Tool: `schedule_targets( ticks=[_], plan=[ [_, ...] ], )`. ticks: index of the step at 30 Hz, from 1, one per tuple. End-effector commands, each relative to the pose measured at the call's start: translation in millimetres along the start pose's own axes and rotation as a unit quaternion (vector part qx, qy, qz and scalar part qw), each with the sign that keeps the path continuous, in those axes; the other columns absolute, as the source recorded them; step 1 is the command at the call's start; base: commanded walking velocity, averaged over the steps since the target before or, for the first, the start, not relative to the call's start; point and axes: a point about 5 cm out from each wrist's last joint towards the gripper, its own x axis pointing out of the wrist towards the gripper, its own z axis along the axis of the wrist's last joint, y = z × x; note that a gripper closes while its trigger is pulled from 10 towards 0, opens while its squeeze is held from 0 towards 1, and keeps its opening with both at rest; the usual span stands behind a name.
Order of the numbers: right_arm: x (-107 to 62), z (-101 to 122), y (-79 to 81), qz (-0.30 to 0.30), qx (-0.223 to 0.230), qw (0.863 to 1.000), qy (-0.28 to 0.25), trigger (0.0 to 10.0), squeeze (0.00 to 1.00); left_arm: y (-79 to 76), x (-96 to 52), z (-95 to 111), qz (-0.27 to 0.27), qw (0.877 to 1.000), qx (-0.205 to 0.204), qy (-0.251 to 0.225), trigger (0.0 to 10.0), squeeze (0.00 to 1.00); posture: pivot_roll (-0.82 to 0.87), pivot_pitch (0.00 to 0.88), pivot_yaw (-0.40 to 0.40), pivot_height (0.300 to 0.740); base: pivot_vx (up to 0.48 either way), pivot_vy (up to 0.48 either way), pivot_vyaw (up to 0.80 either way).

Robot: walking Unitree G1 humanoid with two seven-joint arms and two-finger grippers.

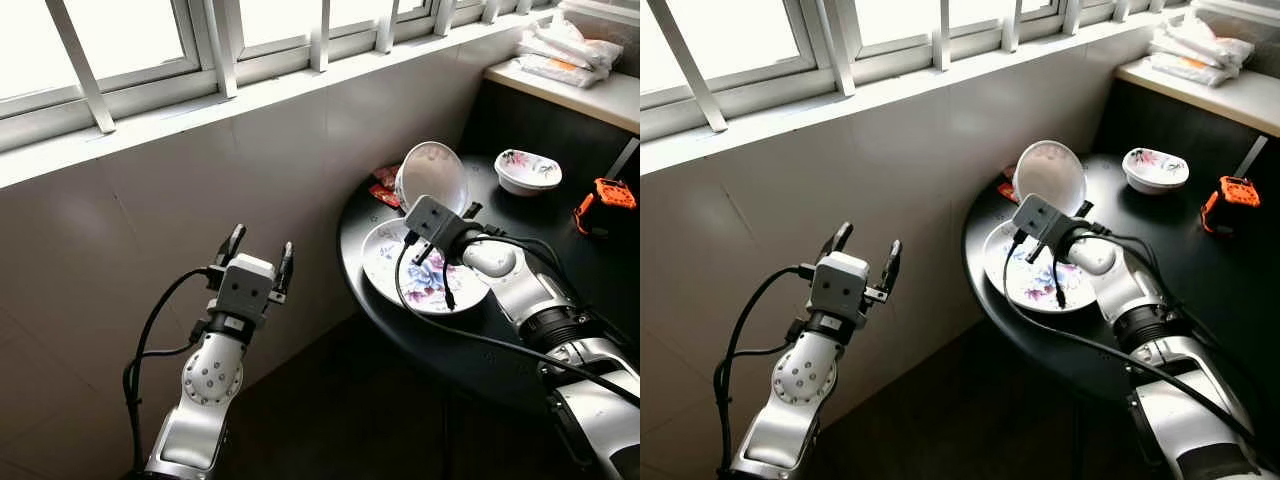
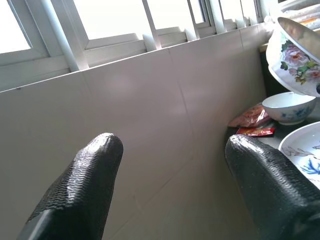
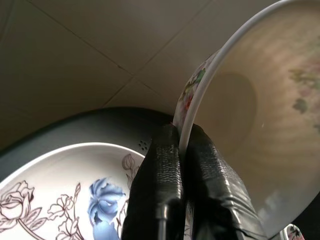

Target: Kitchen organization

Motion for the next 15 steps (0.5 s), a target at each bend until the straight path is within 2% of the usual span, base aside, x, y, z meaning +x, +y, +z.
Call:
schedule_targets(
  ticks=[1,2,4,7,9,11,12,13,15],
  plan=[
    [-0.2,20,-0.4,-0.026,0.009,0.998,-0.054,0.0,0.0,1.1,-0.7,0,0.001,1.0,0.002,0.002,10.0,0.0,0.1,0.0,-0.057,0.74,0.0,0.0,0.8],
    [-0.2,20,-0.4,-0.026,0.009,0.998,-0.054,0.0,0.0,1.1,-0.7,0,0.001,1.0,0.002,0.002,10.0,0.0,0.1,0.0,-0.057,0.74,0.0,0.0,0.8],
    [-6.1,44,13.2,-0.041,0.015,0.992,-0.12,0.0,0.0,2.9,0.1,0,0.005,1.0,0.004,0.001,10.0,0.0,0.1,0.0,-0.054,0.74,0.0,0.0,0.8],
    [-9.2,52,17.7,-0.048,0.033,0.989,-0.136,0.0,0.0,3.6,0.5,0,0.007,1.0,0.005,0.001,10.0,0.0,0.09,0.0,-0.051,0.74,0.0,0.0,0.8],
    [-15.4,63,28.2,-0.053,0.058,0.984,-0.158,0.0,0.0,4.4,0.8,0,0.011,1.0,0.006,0.0,10.0,0.0,0.09,0.0,-0.052,0.74,0.0,0.0,0.8],
    [-17.0,65,30.6,-0.054,0.068,0.983,-0.163,0.0,0.0,4.6,0.8,1,0.012,1.0,0.007,0.0,10.0,0.0,0.09,0.0,-0.052,0.74,0.0,0.0,0.8],
    [-22.0,70,38.2,-0.053,0.092,0.98,-0.17,0.0,0.0,5.3,1.0,0,0.013,1.0,0.008,0.001,10.0,0.0,0.09,0.0,-0.054,0.74,0.0,0.0,0.8],
    [-27.4,73,44.7,-0.052,0.101,0.978,-0.174,0.0,0.0,5.6,1.0,0,0.014,1.0,0.009,0.001,10.0,0.0,0.09,0.0,-0.054,0.74,0.0,0.0,0.8],
    [-30.2,74,47.2,-0.051,0.103,0.978,-0.175,0.0,0.0,5.7,1.0,0,0.014,1.0,0.009,0.001,10.0,0.0,0.09,0.0,-0.054,0.74,0.0,0.0,0.8]
  ],
)
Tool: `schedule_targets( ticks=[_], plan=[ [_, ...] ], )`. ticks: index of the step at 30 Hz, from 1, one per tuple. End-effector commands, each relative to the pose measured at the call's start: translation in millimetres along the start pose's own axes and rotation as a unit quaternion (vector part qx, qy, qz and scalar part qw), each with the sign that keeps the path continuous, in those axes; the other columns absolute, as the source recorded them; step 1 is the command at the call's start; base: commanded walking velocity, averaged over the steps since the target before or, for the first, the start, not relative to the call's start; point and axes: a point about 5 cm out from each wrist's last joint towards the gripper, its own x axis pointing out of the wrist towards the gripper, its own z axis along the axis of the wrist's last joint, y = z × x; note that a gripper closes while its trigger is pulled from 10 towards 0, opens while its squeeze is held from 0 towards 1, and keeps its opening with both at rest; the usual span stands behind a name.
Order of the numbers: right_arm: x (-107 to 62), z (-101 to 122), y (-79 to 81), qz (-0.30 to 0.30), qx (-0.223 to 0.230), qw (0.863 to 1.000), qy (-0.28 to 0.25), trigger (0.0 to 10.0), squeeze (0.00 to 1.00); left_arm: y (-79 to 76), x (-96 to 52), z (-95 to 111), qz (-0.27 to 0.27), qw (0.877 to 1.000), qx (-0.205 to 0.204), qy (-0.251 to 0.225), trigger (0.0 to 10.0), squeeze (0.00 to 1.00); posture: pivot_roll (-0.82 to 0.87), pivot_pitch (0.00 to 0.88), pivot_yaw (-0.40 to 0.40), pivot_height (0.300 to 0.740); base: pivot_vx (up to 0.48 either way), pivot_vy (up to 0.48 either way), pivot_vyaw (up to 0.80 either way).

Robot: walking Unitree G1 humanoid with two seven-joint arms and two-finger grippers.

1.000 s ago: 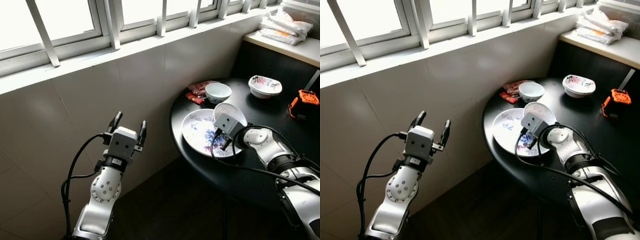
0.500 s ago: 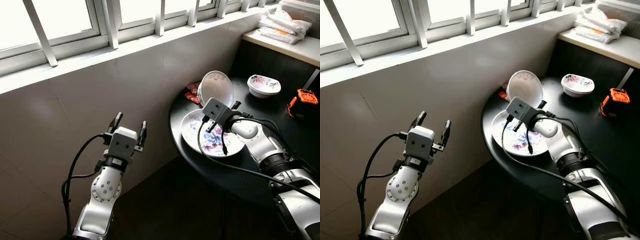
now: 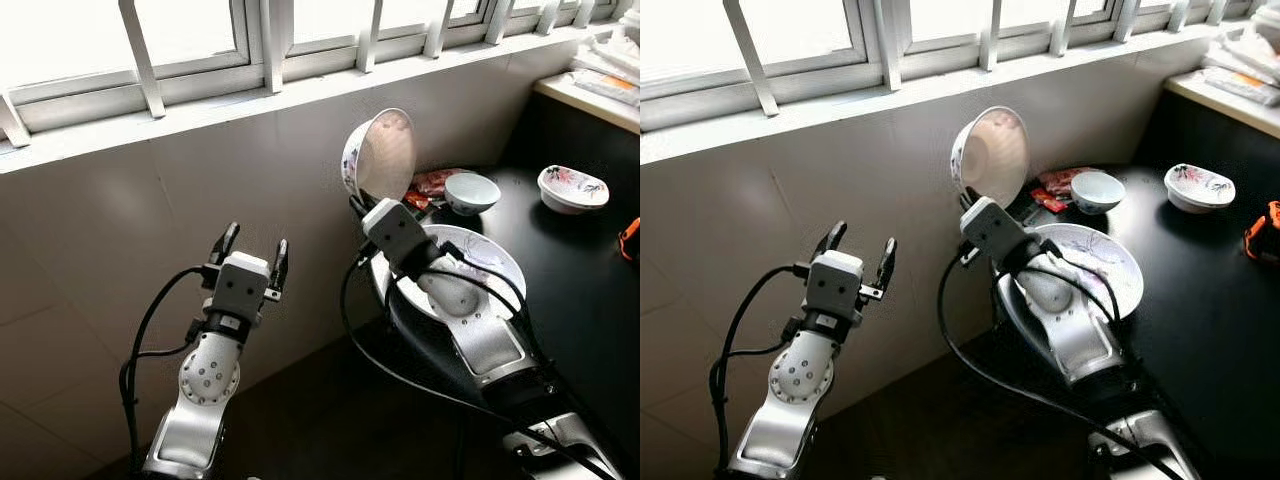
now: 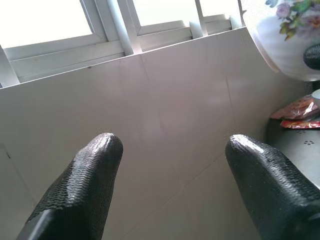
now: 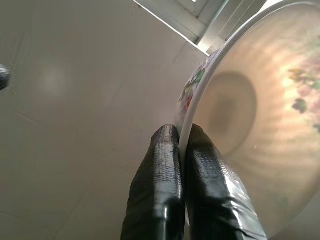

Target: Kitchen organization

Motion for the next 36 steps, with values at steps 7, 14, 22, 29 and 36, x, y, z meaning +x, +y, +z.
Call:
schedule_targets(
  ticks=[7,14,22,29,36],
  plan=[
    [-17.1,10,8.6,0.003,0.011,1.0,0.001,0.0,0.0,0.9,1.6,1,0.0,1.0,0.006,-0.001,10.0,0.0,0.09,0.0,-0.051,0.74,0.0,0.0,0.8],
    [-31.2,11,13.3,-0.001,0.025,1.0,0.015,0.0,0.0,3.7,2.1,1,0.006,1.0,0.013,-0.001,10.0,0.0,0.09,0.0,-0.054,0.74,0.0,0.0,0.8],
    [-42.1,17,15.2,-0.01,-0.008,1.0,0.007,0.0,0.0,6.9,2.1,0,0.01,1.0,0.019,-0.001,10.0,0.0,0.09,0.0,-0.053,0.74,0.0,0.0,0.8],
    [-47.8,17,16.8,-0.016,-0.037,0.999,0.008,0.0,0.0,8.5,1.7,0,0.012,1.0,0.024,0.0,10.0,0.0,0.09,0.0,-0.054,0.74,0.0,0.0,0.8],
    [-46.6,17,17.1,-0.019,-0.046,0.999,0.01,0.0,0.0,7.6,1.2,-1,0.011,1.0,0.024,0.0,10.0,0.0,0.09,0.0,-0.053,0.74,0.0,0.0,0.8]
  ],
)
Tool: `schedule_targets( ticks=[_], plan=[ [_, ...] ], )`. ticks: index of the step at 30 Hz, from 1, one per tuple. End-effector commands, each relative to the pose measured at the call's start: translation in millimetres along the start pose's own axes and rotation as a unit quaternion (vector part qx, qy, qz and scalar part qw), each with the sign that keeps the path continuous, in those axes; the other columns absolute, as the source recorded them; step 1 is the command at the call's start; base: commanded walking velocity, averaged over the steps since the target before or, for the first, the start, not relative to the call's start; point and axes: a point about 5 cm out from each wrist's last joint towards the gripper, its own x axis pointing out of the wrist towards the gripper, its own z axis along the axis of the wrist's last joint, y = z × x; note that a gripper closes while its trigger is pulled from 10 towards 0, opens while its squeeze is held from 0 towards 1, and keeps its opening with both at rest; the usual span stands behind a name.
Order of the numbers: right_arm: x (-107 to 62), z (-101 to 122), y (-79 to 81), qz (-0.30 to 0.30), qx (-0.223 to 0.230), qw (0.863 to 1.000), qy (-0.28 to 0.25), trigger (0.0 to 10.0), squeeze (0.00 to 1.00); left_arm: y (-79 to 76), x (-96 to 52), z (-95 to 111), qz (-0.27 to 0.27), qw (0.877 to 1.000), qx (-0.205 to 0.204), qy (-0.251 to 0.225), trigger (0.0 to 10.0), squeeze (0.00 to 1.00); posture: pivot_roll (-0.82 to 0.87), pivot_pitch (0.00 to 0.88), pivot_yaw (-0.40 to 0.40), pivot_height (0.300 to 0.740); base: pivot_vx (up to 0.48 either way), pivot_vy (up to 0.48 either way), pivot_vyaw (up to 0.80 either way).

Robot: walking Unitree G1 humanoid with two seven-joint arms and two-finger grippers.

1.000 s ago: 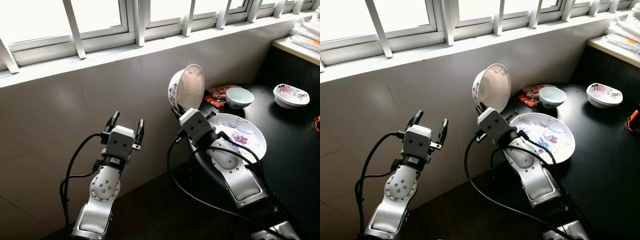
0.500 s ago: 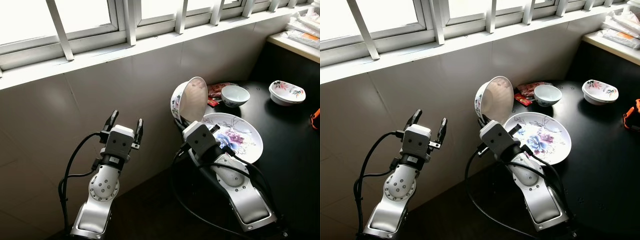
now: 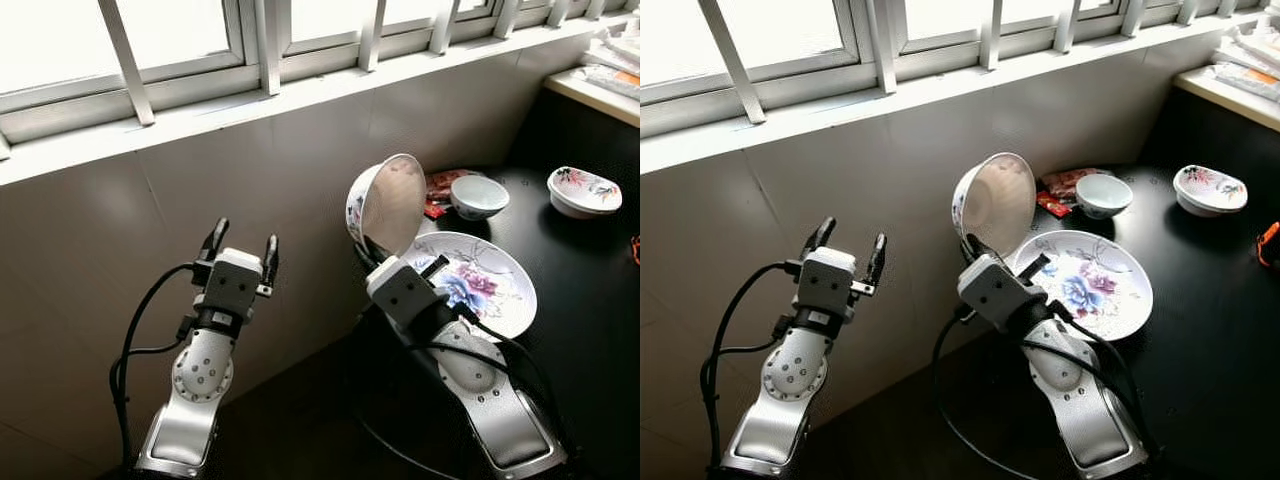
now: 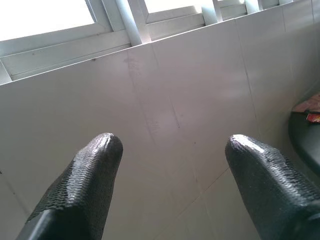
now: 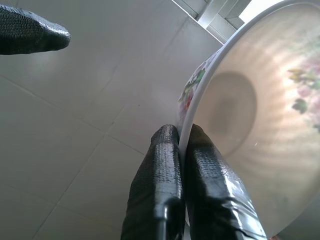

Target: Kitchen organization

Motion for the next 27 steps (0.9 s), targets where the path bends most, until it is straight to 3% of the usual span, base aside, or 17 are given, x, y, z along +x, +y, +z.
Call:
schedule_targets(
  ticks=[1,14,19,27],
  plan=[
    [1.5,5.7,-2.7,-0.009,-0.008,1.0,-0.015,0.0,0.0,-2.6,0.3,0.4,-0.007,1.0,0.001,0.0,10.0,0.0,0.09,0.0,-0.053,0.74,0.0,0.0,0.8],
    [7.2,3.1,-8.8,-0.026,-0.004,1.0,-0.011,0.0,0.0,-5.8,-0.3,1.5,-0.012,1.0,-0.017,-0.002,10.0,0.0,0.09,0.0,-0.055,0.74,0.0,0.0,0.8],
    [9.1,3.1,-9.9,-0.03,-0.004,0.999,-0.012,0.0,0.0,-6.6,-0.3,2.6,-0.013,1.0,-0.021,-0.006,10.0,0.0,0.09,0.0,-0.055,0.74,0.0,0.472,0.8],
    [10.2,3.6,-11.6,-0.031,-0.006,0.999,-0.015,0.0,0.0,-7.2,-0.3,4.9,-0.014,1.0,-0.017,-0.013,10.0,0.0,0.09,0.0,-0.059,0.74,0.0,0.0,0.8]
  ],
)
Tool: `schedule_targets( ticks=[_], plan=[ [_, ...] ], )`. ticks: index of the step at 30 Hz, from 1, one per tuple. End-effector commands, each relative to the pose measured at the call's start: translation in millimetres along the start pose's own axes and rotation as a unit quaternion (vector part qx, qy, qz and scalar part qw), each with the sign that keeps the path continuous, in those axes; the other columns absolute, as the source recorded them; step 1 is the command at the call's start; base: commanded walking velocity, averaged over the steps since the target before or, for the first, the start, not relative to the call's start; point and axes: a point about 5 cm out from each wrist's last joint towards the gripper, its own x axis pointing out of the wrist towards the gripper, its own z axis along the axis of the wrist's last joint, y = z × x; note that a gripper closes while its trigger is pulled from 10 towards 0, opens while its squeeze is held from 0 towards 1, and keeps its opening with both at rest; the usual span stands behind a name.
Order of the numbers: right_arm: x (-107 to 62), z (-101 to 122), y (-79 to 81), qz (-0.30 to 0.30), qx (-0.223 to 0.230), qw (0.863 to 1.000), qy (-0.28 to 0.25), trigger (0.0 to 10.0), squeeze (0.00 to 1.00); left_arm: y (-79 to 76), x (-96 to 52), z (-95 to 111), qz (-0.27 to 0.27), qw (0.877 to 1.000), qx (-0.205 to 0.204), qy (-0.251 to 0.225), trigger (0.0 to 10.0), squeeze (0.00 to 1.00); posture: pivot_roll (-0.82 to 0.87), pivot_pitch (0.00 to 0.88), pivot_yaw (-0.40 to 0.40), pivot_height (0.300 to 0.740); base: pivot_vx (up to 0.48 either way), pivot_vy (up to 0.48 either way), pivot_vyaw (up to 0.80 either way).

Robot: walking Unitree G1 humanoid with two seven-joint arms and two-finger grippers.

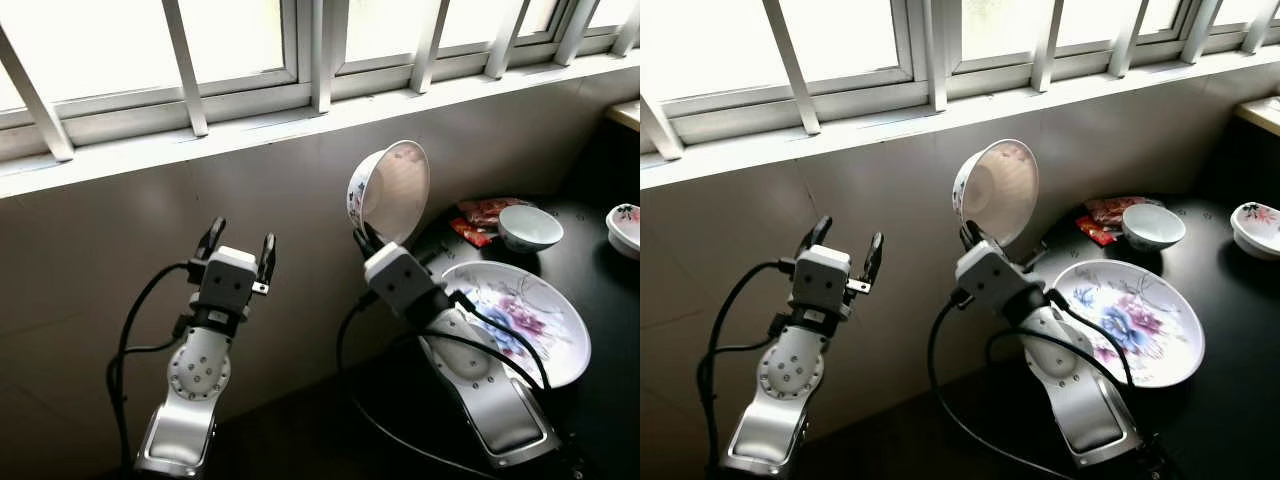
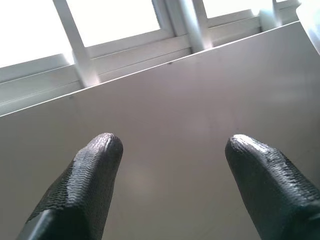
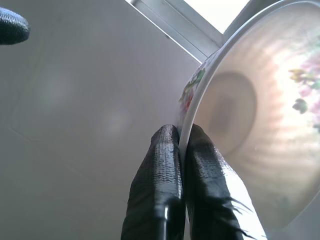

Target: Kitchen organization

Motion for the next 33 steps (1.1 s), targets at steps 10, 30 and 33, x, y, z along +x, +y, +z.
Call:
schedule_targets(
  ticks=[10,30,33],
  plan=[
    [6.0,10.3,1.4,0.001,-0.005,1.0,-0.027,0.0,0.0,8.0,0.2,0.1,0.008,1.0,0.014,-0.002,10.0,0.0,0.09,0.0,-0.056,0.74,0.0,0.0,0.8],
    [9.7,10.2,3.2,0.005,-0.01,0.999,-0.03,0.0,0.0,9.0,0.8,0.6,0.003,1.0,0.021,-0.006,10.0,0.0,0.1,0.0,-0.049,0.74,0.0,0.0,0.8],
    [10.8,10.6,3.0,0.005,-0.011,0.999,-0.032,0.0,0.0,9.0,1.0,0.9,0.003,1.0,0.022,-0.007,10.0,0.0,0.1,0.0,-0.049,0.74,0.0,0.0,0.8]
  ],
)
